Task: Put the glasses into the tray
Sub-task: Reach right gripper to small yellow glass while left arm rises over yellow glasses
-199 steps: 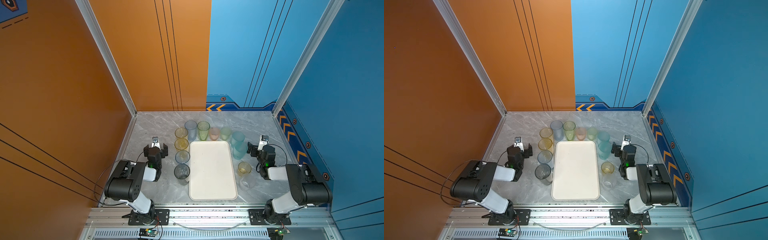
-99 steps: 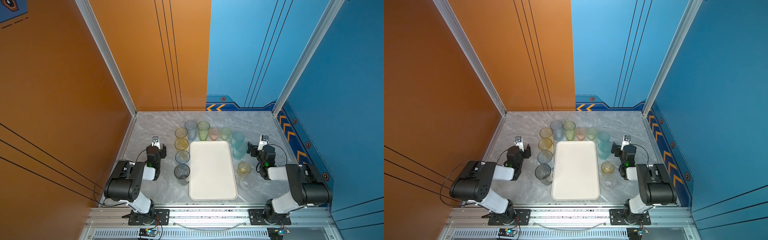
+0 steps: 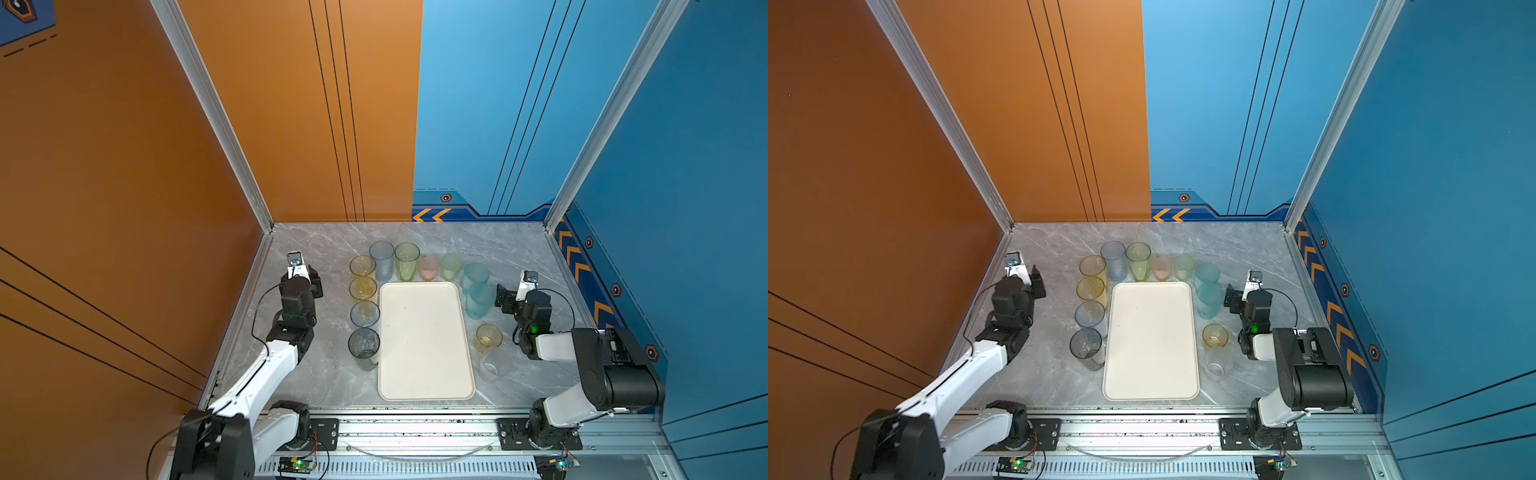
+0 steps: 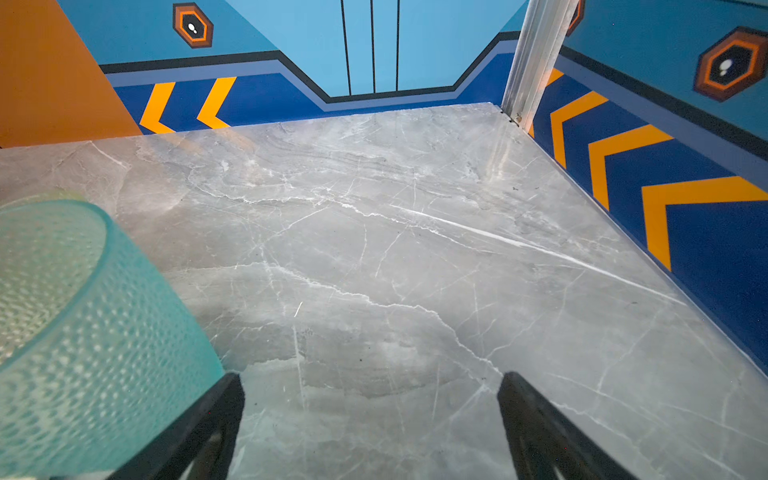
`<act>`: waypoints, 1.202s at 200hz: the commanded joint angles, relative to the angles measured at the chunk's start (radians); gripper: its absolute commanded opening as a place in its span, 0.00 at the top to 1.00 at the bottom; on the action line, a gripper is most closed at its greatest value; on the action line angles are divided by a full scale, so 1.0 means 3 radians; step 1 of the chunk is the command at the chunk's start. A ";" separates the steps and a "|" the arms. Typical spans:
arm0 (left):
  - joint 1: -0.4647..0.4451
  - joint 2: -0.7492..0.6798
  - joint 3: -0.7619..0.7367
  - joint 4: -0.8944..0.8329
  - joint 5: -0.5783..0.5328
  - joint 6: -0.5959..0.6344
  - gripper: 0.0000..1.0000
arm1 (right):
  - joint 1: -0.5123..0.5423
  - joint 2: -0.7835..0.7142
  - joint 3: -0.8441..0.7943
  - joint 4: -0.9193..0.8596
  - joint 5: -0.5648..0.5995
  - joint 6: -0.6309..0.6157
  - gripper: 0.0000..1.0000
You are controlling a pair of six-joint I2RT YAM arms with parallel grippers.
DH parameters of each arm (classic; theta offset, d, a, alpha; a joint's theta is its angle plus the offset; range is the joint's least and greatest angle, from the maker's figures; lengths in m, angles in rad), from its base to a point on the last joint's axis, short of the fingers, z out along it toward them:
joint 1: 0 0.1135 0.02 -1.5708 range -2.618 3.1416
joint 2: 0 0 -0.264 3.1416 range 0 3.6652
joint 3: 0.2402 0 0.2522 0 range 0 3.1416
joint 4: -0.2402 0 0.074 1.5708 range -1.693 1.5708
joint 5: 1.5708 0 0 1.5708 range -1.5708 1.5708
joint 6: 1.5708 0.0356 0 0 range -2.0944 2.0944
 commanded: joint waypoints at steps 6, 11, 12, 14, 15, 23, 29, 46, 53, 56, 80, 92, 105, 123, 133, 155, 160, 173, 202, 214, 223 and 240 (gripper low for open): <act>-0.0092 -0.0402 0.0324 -0.1244 -0.0266 -0.0125 0.50 | -0.0070 -0.0121 0.0037 -0.0082 0.0042 0.0107 0.08; -0.0105 -0.0449 0.0397 -0.1363 -0.0282 -0.0125 0.50 | -0.0068 -0.0163 0.0040 -0.0124 0.0046 0.0109 0.09; -0.0107 -0.0458 0.0411 -0.1389 -0.0286 -0.0125 0.51 | -0.0068 -0.0171 0.0040 -0.0134 0.0047 0.0110 0.09; -0.0115 -0.0470 0.0446 -0.1440 -0.0290 -0.0122 0.51 | -0.0071 -0.0189 0.0041 -0.0153 0.0052 0.0111 0.09; -0.0115 -0.0481 0.0453 -0.1469 -0.0291 -0.0121 0.52 | -0.0070 -0.0199 0.0038 -0.0164 0.0055 0.0113 0.09; -0.0137 -0.0516 0.0601 -0.1663 -0.0307 -0.0122 0.53 | -0.0073 -0.0306 0.0065 -0.0294 0.0086 0.0122 0.10; -0.0141 -0.0526 0.0708 -0.1849 -0.0303 -0.0126 0.53 | -0.0076 -0.0395 0.0083 -0.0432 0.0123 0.0138 0.11; -0.0168 -0.0477 0.1021 -0.2209 -0.0227 -0.0159 0.54 | -0.0099 -0.0779 0.0246 -0.0959 0.0208 0.0204 0.16; -0.0182 -0.0436 0.1129 -0.2322 -0.0193 -0.0170 0.54 | -0.0104 -0.0958 0.0363 -0.1276 0.0230 0.0266 0.18; -0.0188 -0.0416 0.1172 -0.2367 -0.0185 -0.0175 0.54 | -0.0108 -0.1033 0.0423 -0.1429 0.0236 0.0291 0.20; -0.0301 -0.0238 0.1443 -0.2594 -0.0163 -0.0242 0.55 | -0.0114 -0.1442 0.1107 -0.2823 0.0250 0.0511 0.30; -0.0391 -0.0131 0.1595 -0.2662 -0.0173 -0.0243 0.55 | -0.0104 -0.1496 0.1522 -0.3535 0.0144 0.0511 0.36; -0.0504 -0.0002 0.1743 -0.2727 -0.0202 -0.0223 0.55 | -0.0099 -0.1477 0.1897 -0.4165 0.0013 0.0486 0.39; -0.0625 0.0201 0.1947 -0.2833 -0.0176 -0.0196 0.55 | -0.0079 -0.1398 0.2313 -0.4993 -0.0139 0.0456 0.45; -0.0665 0.0311 0.2057 -0.2892 -0.0133 -0.0190 0.56 | -0.0064 -0.1354 0.2482 -0.5351 -0.0221 0.0496 0.50; -0.0708 0.0537 0.2267 -0.2988 -0.0014 -0.0212 0.57 | 0.0008 -0.1344 0.2599 -0.5972 -0.0387 0.0617 0.58; -0.0712 0.0575 0.2304 -0.3003 0.0018 -0.0216 0.57 | 0.0038 -0.1362 0.2585 -0.6067 -0.0407 0.0645 0.59; -0.0718 0.0667 0.2384 -0.3028 0.0083 -0.0223 0.57 | 0.0138 -0.1411 0.2539 -0.6278 -0.0444 0.0718 0.62; -0.0718 0.0786 0.2472 -0.3061 0.0200 -0.0241 0.57 | 0.0412 -0.1442 0.2442 -0.6626 -0.0450 0.0888 0.66; -0.0718 0.0818 0.2485 -0.3076 0.0241 -0.0239 0.57 | 0.0511 -0.1425 0.2377 -0.6692 -0.0447 0.0960 0.68; -0.0713 0.0835 0.2490 -0.3086 0.0270 -0.0239 0.57 | 0.0583 -0.1406 0.2308 -0.6709 -0.0480 0.1015 0.70; -0.0708 0.0843 0.2486 -0.3116 0.0312 -0.0241 0.57 | 0.0711 -0.1360 0.2182 -0.6698 -0.0488 0.1119 0.71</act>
